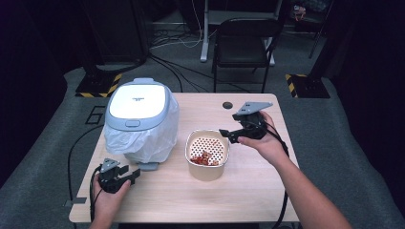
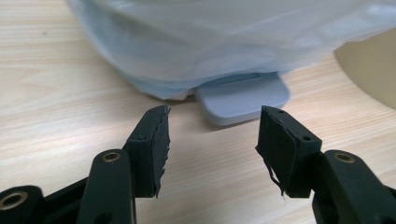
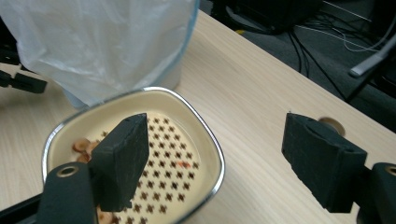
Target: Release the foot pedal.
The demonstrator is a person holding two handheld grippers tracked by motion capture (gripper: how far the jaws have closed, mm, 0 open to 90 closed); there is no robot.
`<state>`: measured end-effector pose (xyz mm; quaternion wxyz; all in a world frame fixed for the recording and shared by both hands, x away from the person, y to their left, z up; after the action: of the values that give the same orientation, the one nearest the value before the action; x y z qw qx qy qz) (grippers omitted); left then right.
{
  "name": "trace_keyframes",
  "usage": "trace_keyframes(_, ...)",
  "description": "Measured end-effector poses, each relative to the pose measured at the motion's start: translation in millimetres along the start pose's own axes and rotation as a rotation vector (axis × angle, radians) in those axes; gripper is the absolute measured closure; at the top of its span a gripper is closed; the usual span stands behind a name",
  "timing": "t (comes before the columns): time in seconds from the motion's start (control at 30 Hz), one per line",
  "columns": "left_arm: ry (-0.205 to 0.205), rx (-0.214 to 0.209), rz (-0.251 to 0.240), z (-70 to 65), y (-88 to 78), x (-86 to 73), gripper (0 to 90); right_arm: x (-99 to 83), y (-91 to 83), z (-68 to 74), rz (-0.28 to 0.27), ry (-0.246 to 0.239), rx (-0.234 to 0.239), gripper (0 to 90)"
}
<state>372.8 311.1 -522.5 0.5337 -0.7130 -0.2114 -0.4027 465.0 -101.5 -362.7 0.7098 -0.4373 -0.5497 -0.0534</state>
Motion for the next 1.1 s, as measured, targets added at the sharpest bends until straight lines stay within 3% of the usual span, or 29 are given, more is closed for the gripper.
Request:
trace_keyframes(0.2, -0.017, 0.003, 0.010, 9.2, 1.9, -5.4, 43.3, -30.0, -11.7, -12.0, -0.012, 0.059, -0.047, 23.1)
trace_keyframes(0.33, 0.017, 0.026, 0.035, 12.9, 5.9, -9.5, 43.2, -54.1, -17.0, -19.5, -0.006, 0.087, -0.102, 23.7)
trace_keyframes(0.37, 0.022, 0.025, 0.038, 13.4, 7.0, -10.1, 43.2, -61.1, -17.8, -22.0, 0.005, 0.075, -0.118, 23.8)
trace_keyframes(0.43, 0.028, 0.024, 0.043, 14.5, 8.7, -11.4, 43.2, -76.6, -18.0, -24.9, 0.011, 0.104, -0.141, 24.0)
trace_keyframes(0.6, 0.026, 0.024, 0.045, 17.8, 11.5, -14.1, 42.9, -108.7, -13.1, -30.4, 0.035, 0.177, -0.175, 24.0)
trace_keyframes(0.7, 0.019, 0.034, 0.041, 20.4, 13.5, -14.9, 42.8, -126.7, -10.7, -29.5, 0.043, 0.189, -0.213, 24.0)
trace_keyframes(0.83, 0.015, 0.044, 0.037, 23.8, 14.6, -15.8, 42.7, -150.2, -5.9, -25.2, 0.034, 0.234, -0.222, 24.0)
trace_keyframes(1.1, 0.018, 0.072, 0.017, 29.1, 15.5, -13.6, 41.4, -181.0, 1.6, -34.3, 0.038, 0.258, -0.302, 24.0)
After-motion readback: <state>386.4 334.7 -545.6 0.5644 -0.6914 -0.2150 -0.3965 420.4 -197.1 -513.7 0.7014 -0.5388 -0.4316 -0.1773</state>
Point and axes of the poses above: each handheld gripper's, and its own axes: y roughly forward along the jaws, x roughly out of its top, z roughly to its left, the point moved 4 cm from there along y, roughly forward along the jaws, and after that the axes turned 5 degrees about y, right-handed, at the moved point
